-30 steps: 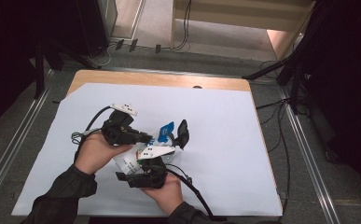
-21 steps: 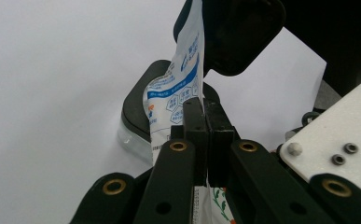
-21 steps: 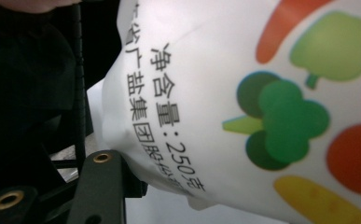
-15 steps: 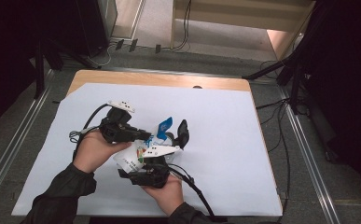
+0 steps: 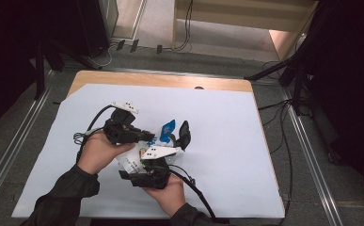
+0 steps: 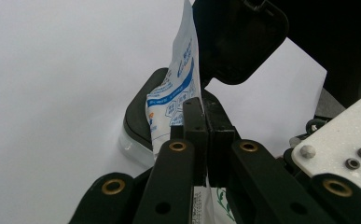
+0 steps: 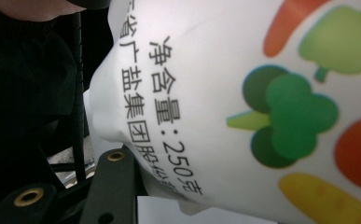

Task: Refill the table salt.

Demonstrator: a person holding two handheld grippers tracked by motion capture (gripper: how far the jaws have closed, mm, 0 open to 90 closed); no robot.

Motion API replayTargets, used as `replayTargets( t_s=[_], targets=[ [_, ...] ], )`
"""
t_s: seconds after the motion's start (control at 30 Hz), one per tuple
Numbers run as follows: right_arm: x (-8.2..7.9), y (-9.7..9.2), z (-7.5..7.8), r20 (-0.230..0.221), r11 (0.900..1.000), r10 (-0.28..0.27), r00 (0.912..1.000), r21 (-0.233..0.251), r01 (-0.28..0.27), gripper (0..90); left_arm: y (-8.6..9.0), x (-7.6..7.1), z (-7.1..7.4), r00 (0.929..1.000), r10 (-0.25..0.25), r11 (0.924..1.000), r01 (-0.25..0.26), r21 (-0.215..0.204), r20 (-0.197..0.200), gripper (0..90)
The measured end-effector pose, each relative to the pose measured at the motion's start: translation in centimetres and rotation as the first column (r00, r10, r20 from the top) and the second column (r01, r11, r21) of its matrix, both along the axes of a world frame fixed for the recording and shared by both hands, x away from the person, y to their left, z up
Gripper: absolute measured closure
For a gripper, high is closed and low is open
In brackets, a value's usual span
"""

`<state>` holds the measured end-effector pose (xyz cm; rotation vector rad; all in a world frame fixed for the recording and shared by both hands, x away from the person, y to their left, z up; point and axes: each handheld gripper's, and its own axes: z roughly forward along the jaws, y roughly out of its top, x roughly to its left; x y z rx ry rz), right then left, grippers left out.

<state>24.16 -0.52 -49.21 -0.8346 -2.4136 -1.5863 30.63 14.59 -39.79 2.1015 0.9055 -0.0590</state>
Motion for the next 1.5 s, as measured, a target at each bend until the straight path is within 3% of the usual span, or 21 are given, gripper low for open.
replayTargets(
  t_s=[0.17,0.47,0.57,0.87,1.0,1.13,1.5],
  targets=[
    [0.0,0.1,0.1,-0.006,1.0000,0.003,1.0000,0.007,-0.003,55.0,0.1,-0.1,0.2,1.0000,-0.005,1.0000,0.005,-0.002,0.000,90.0],
    [-0.4,0.1,0.3,0.002,0.9999,-0.003,1.0000,0.015,0.003,59.7,0.6,-0.2,0.6,0.9998,-0.016,0.9996,0.016,-0.023,-0.015,90.0],
    [-0.4,0.1,0.2,-0.018,0.9997,-0.010,0.9998,0.024,0.011,60.4,0.7,-0.2,0.6,0.9997,-0.015,0.9995,0.014,-0.028,-0.020,90.0],
    [-0.5,0.0,0.1,-0.023,0.9993,-0.023,0.9995,0.027,0.024,61.1,1.2,-0.1,0.2,0.9984,-0.021,0.9984,0.018,-0.053,-0.053,87.9],
    [-0.4,-0.2,0.1,-0.036,0.9986,-0.036,0.9987,0.037,0.038,61.1,1.2,-0.2,0.2,0.9972,-0.026,0.9990,0.024,-0.037,-0.070,86.9],
    [-0.3,-0.3,0.2,-0.051,0.9980,-0.040,0.9979,0.047,0.042,61.0,1.1,-0.3,0.2,0.9979,-0.026,0.9994,0.024,-0.024,-0.060,88.0],
    [-0.2,0.0,0.2,-0.021,0.9995,-0.027,0.9994,0.018,0.028,58.4,1.0,-0.5,0.3,0.9990,-0.009,1.0000,0.009,0.001,-0.043,89.7]
  ],
)
